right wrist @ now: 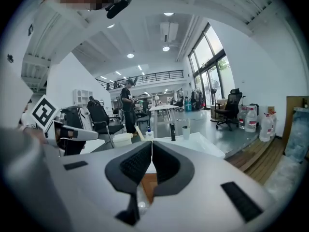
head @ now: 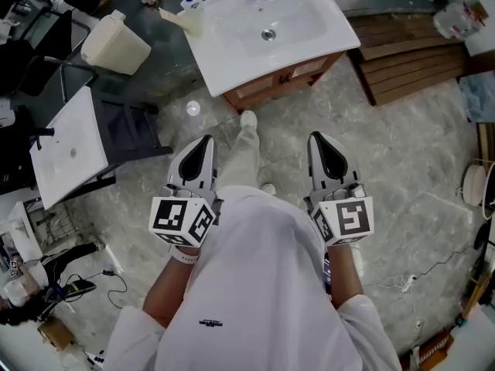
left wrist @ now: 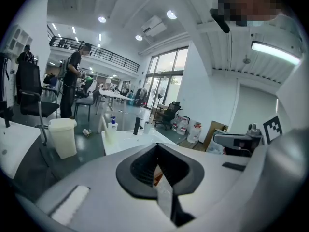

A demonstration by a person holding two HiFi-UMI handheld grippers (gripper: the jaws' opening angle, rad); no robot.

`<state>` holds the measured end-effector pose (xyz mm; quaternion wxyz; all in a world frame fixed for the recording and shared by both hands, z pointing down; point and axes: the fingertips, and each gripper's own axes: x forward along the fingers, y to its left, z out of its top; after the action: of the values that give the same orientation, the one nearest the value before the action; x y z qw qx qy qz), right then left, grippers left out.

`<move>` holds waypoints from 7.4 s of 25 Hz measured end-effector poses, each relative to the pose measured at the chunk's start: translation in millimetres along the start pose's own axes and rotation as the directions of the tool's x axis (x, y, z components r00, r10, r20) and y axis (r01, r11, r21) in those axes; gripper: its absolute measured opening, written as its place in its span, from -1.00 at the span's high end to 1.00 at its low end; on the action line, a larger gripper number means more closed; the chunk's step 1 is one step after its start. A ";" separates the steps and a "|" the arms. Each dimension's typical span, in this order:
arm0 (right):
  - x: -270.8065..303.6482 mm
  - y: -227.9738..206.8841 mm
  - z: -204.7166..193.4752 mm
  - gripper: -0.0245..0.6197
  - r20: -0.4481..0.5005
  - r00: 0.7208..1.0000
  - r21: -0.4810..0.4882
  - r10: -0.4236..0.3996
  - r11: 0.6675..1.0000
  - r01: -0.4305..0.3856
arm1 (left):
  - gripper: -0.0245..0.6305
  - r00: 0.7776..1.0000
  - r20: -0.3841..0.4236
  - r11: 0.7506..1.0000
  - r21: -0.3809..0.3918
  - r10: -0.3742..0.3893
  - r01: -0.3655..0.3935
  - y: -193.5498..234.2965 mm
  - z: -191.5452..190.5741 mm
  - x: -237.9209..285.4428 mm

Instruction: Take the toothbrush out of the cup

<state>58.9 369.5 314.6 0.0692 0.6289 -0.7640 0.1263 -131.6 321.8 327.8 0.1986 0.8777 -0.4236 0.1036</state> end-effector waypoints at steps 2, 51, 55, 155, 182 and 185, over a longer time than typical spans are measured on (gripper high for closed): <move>36.5 -13.8 11.4 0.90 -0.006 1.000 -0.023 -0.002 1.000 0.002 | 0.91 1.000 0.005 1.000 -0.012 -0.005 0.005 18.1 12.5 34.5; 396.7 -65.2 102.3 0.90 -0.149 0.898 -0.120 0.415 0.893 -0.433 | 0.87 0.884 0.001 0.860 -0.235 0.467 -0.453 234.5 134.5 264.6; 404.0 -48.9 93.2 0.90 -0.173 0.872 -0.122 0.458 0.868 -0.481 | 0.69 0.870 -0.020 0.840 -0.249 0.492 -0.481 251.3 122.6 269.2; 447.1 -234.5 154.5 0.84 -0.001 0.998 -0.078 0.064 0.995 -0.064 | 0.91 0.967 -0.052 0.961 -0.111 0.249 -0.253 172.1 173.7 372.6; 567.9 -343.1 63.3 0.86 -0.160 0.986 -0.048 -0.053 0.998 0.045 | 0.91 0.941 -0.212 0.951 -0.111 0.262 -0.290 186.9 122.1 444.1; 568.4 -341.1 62.8 0.88 -0.177 0.983 -0.055 -0.049 0.998 0.040 | 0.91 0.943 -0.209 0.952 -0.110 0.258 -0.285 186.6 122.3 444.2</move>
<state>282.7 -244.8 441.0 0.1563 0.6301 -0.7434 0.1608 -1.1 -148.5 422.0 0.2829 0.7806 -0.5259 0.1844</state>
